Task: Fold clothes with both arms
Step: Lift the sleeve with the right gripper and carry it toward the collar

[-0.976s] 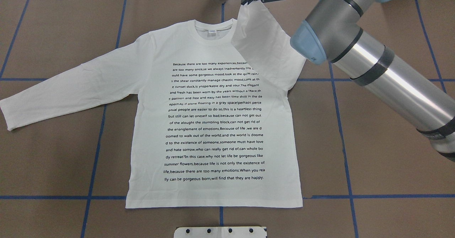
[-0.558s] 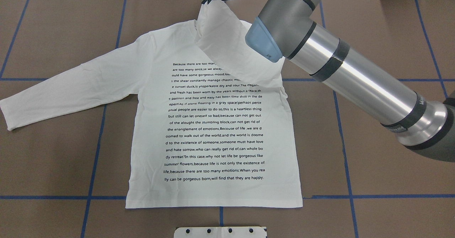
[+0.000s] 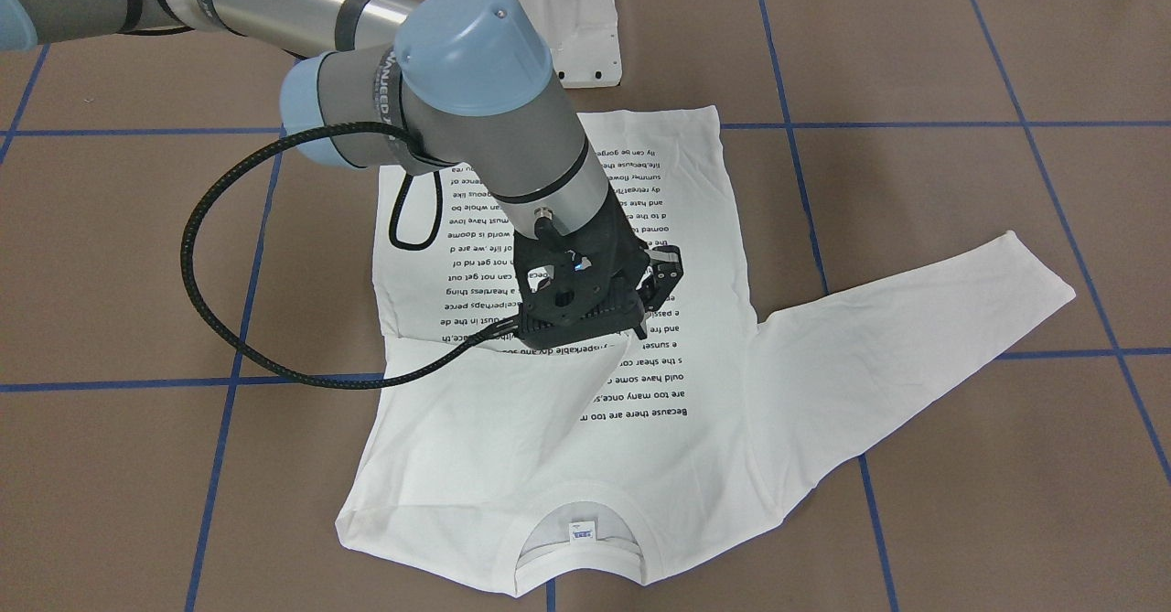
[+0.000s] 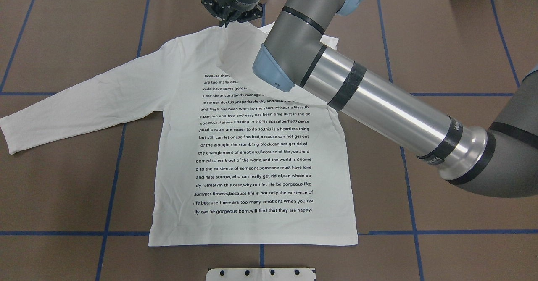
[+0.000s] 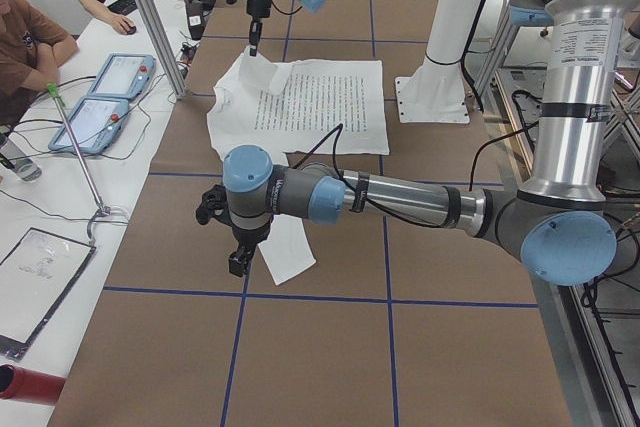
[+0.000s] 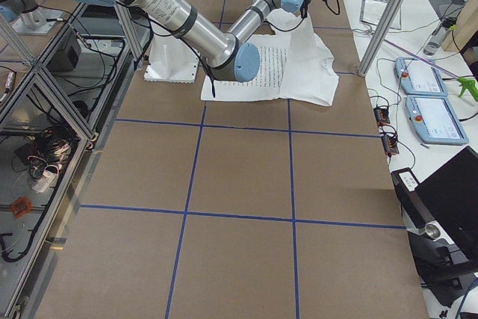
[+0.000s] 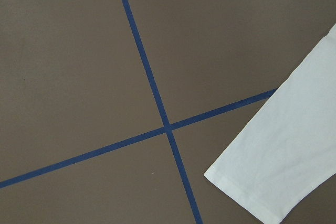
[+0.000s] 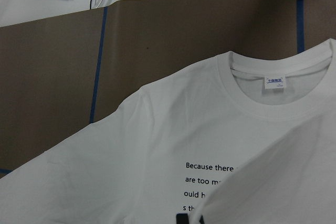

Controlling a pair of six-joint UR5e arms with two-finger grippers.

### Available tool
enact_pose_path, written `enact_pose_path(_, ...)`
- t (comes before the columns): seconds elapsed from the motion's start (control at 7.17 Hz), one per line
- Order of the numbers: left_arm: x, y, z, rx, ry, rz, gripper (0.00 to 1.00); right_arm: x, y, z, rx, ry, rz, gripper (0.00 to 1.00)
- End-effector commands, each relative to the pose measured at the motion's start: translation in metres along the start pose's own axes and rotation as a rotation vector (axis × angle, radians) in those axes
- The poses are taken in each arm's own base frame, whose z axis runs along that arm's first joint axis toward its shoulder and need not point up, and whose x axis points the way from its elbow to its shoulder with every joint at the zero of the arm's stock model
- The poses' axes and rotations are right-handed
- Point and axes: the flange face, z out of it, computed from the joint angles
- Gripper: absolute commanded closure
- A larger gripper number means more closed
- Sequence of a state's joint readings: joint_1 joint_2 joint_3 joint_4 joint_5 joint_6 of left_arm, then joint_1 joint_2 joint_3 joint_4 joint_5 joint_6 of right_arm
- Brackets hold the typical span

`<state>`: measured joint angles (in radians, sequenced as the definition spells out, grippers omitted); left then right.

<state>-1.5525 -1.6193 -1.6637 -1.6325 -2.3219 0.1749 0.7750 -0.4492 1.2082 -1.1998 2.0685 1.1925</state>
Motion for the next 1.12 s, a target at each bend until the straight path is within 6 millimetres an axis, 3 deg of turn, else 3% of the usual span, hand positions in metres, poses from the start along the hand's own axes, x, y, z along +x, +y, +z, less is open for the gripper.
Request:
enact_pose_path(0.0,-0.002,0.001,0.002,-0.004,0.001,-0.004,0.01,-0.022,0.011,-0.011,0.004,-0.035,-0.029,1.0)
enact_pose_path(0.28,-0.002,0.001,0.002,-0.004,0.001,-0.004,0.01,-0.035,0.025,-0.02,0.008,-0.084,-0.057,1.0)
enact_pose_path(0.7,-0.002,0.0,0.002,-0.003,0.001,-0.004,0.01,-0.037,0.039,-0.009,-0.007,-0.101,-0.075,1.0)
enact_pose_path(0.98,-0.001,0.0,0.001,-0.002,0.001,-0.003,0.01,-0.036,0.05,0.022,-0.018,-0.06,-0.071,1.0)
